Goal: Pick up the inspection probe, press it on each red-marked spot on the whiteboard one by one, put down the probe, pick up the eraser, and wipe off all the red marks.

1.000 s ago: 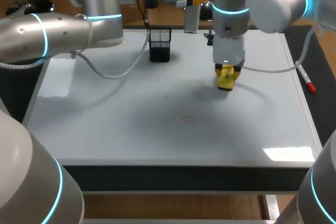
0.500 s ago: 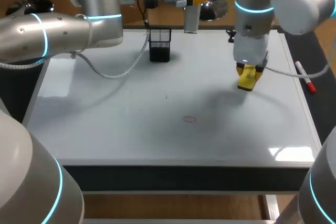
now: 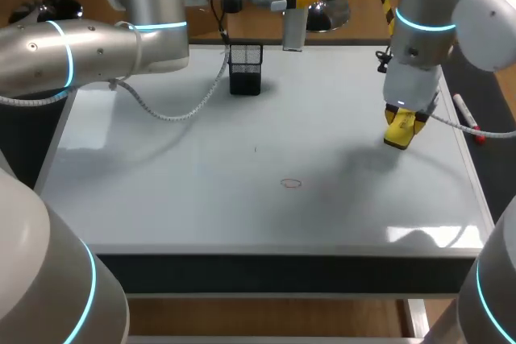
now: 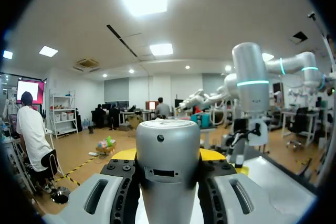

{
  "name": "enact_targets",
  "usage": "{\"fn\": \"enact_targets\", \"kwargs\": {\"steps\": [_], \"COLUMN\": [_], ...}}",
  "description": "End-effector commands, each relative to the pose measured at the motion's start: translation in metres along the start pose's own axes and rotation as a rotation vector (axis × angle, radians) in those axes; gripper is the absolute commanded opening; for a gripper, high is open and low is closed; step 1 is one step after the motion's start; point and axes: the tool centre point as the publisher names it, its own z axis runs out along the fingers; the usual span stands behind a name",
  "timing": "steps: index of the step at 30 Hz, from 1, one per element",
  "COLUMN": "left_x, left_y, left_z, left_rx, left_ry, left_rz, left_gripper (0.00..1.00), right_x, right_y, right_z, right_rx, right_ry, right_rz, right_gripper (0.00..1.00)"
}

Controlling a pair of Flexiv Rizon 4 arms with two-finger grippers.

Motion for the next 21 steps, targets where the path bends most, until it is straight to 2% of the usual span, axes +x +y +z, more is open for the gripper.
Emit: {"fn": "enact_targets", "kwargs": {"steps": [1,21], "left_x": [-0.0007,-0.0007], "left_y": [-0.0014,-0.0014], "left_z": [0.0003,0.0003], "left_rx": [-0.001,-0.001], "left_ry": [0.001,0.001], "left_rz": [-0.001,-0.001], "left_gripper": [0.0,0.0], "right_x": [0.0059,0.0059], "right_y": [0.0002,0.0002], "right_z": [-0.0005,-0.0005], "right_rx": [0.004,0.004], "right_ry": [-0.025,-0.025], "right_rz": [-0.004,-0.004], "right_gripper": [0.0,0.0]}}
